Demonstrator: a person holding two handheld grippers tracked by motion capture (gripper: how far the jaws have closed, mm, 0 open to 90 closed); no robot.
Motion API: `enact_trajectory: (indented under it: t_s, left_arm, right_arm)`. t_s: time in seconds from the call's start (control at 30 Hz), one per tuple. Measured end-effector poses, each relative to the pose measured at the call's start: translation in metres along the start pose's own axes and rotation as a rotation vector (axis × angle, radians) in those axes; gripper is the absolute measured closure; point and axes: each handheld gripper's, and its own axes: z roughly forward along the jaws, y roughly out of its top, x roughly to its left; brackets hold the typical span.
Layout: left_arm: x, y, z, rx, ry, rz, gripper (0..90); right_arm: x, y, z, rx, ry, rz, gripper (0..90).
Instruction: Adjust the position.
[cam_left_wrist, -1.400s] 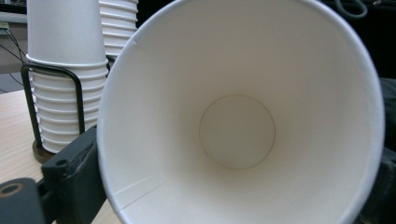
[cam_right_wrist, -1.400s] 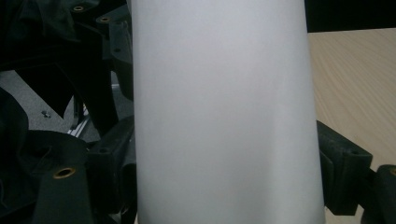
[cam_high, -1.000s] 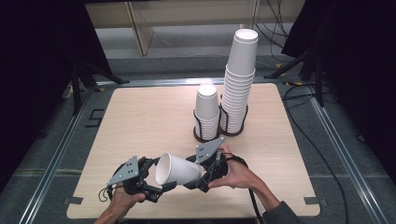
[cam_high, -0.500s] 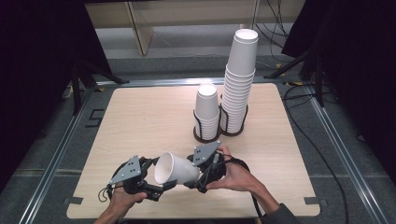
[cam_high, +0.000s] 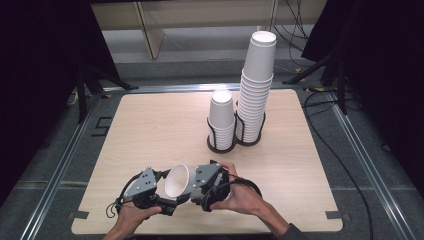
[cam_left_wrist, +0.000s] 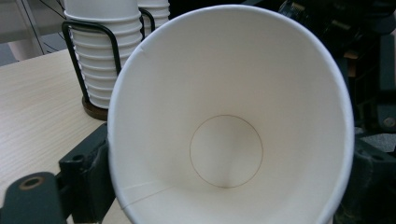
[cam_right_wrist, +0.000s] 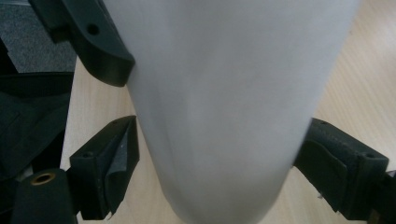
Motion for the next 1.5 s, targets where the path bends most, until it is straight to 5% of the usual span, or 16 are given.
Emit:
enact_trajectory:
  t_s: [0.13,0.23,0.43,0.67,0.97,1.1,1.2,1.5]
  left_arm:
    - [0.000,0.000,0.000,0.000,-0.008,0.011,10.6]
    - [0.005,-0.002,0.000,-0.056,-0.031,-0.047,8.3]
    - [0.008,-0.004,-0.002,-0.159,-0.057,-0.163,6.1]
    - [0.006,-0.003,-0.003,-0.218,-0.064,-0.165,7.9]
    - [0.007,-0.004,-0.004,-0.217,-0.059,-0.163,12.8]
    - [0.006,-0.003,-0.005,-0.209,-0.032,-0.143,13.8]
    - [0.008,-0.003,-0.006,-0.207,0.001,-0.134,14.0]
    - [0.029,-0.007,-0.015,-0.141,0.180,-0.104,14.0]
  right_arm:
    - [-0.001,-0.002,0.005,-0.008,0.032,0.017,22.2]
    - [-0.003,-0.004,0.005,-0.039,0.061,0.043,23.2]
    - [-0.010,-0.008,0.003,-0.204,0.138,0.152,23.7]
    - [-0.008,-0.007,0.007,-0.269,0.189,0.189,23.4]
    - [-0.008,-0.009,0.013,-0.294,0.199,0.213,22.9]
    - [-0.009,-0.011,0.014,-0.298,0.186,0.218,20.9]
    - [-0.010,-0.014,0.013,-0.277,0.178,0.267,17.3]
    - [-0.017,-0.038,-0.003,-0.245,0.078,0.307,17.8]
